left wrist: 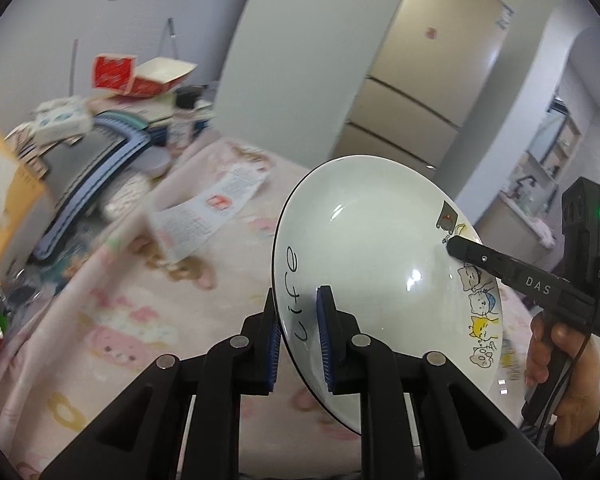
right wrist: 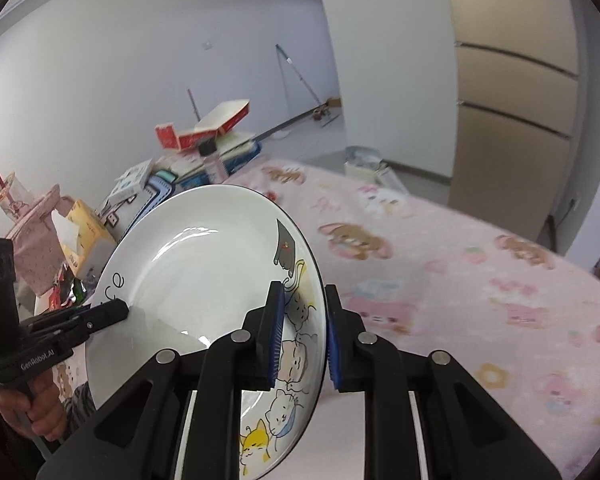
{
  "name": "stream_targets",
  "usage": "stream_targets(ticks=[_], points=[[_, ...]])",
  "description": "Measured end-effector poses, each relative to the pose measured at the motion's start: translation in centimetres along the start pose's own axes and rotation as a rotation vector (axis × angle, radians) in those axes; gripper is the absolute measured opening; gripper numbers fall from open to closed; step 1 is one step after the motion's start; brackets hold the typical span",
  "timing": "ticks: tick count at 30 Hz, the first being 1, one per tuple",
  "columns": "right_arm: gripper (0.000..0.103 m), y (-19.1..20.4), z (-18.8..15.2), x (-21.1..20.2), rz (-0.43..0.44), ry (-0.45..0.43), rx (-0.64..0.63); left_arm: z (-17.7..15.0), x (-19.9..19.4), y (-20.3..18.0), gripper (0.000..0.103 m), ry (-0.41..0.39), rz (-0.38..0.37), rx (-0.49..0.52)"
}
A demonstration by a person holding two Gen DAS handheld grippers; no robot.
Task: Organize plates and bowls
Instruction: 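Lift the plate with the right tool and carry it toward the plate stack, then lower the held plate onto the stacked cartoon-rim plates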
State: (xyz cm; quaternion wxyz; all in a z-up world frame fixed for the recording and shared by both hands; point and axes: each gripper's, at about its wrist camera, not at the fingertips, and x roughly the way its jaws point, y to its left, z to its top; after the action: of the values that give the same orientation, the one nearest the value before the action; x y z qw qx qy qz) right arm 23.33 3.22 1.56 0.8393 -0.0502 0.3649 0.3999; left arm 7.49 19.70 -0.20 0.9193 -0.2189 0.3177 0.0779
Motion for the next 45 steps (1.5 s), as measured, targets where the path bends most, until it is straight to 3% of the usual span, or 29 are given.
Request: stream_targets(ticks=[6, 11, 20, 33, 40, 41, 43, 45], points=[[0.016, -2.3, -0.5, -6.7, -0.091, -0.077, 0.032, 0.8, -0.9, -5.3, 0.018, -0.007, -0.094, 0.067], [0.016, -4.6, -2.5, -9.2, -0.121, -0.098, 0.088, 0.2, -0.3, -8.1, 0.017, 0.012, -0.130, 0.091], [0.016, -6.2, -5.6, -7.4, -0.163, -0.060, 0.117, -2.5, 2.9, -8.0, 0.017, 0.095, -0.129, 0.082], [0.016, -4.9, -7.4, -4.8, -0.274, -0.001, 0.027, -3.6, 3.5, -7.5, 0.017, 0.104, -0.092, 0.097], [0.010, -5.3, -7.9, -4.1, -0.278, 0.033, 0.041, -3.6, 3.1, -7.9, 0.016, 0.087, -0.079, 0.126], [0.001, -5.2, -7.9, -4.0, -0.268, 0.033, 0.037, -3.7, 3.0, -8.1, 0.016, 0.078, -0.095, 0.132], [0.000, -4.8, -7.9, -4.0, -0.213, 0.032, 0.031, -3.8, 2.6, -8.9, 0.017, 0.065, -0.109, 0.160], [0.000, -4.0, -8.0, -3.4, -0.243, 0.052, -0.005, -4.2, 2.8, -9.7, 0.017, 0.067, -0.066, 0.205]])
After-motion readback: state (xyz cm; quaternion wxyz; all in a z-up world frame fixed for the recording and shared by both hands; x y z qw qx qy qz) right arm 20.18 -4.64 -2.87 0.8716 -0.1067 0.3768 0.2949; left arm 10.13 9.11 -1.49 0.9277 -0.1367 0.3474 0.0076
